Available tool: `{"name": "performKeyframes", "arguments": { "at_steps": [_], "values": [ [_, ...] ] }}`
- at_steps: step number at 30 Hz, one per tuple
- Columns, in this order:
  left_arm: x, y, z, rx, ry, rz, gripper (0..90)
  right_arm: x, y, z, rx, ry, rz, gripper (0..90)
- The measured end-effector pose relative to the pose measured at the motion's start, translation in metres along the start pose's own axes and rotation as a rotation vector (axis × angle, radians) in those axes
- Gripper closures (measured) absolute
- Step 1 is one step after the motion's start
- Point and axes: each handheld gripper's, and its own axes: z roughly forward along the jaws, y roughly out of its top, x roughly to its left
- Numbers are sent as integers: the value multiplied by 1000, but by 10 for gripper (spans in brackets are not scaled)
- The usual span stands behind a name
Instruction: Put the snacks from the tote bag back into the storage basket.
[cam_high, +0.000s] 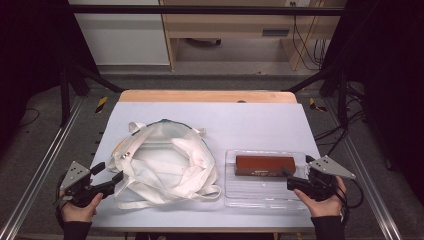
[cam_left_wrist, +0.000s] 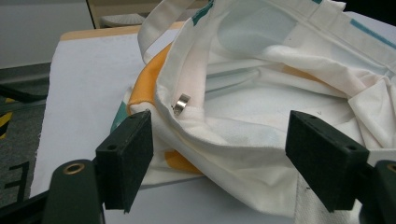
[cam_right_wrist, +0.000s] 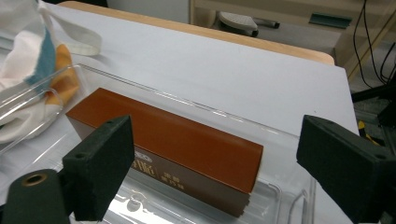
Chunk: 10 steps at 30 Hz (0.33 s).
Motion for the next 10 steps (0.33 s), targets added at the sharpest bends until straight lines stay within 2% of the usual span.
{"name": "performKeyframes", "arguments": {
  "at_steps": [4,10],
  "values": [
    [1,0,0,-5,0,0,225,-7,-5,-2,0,-8,37,101],
    [1,-2,1,0,-1,3,222,-12,-11,-3,5,-19,42,101]
  ]
}}
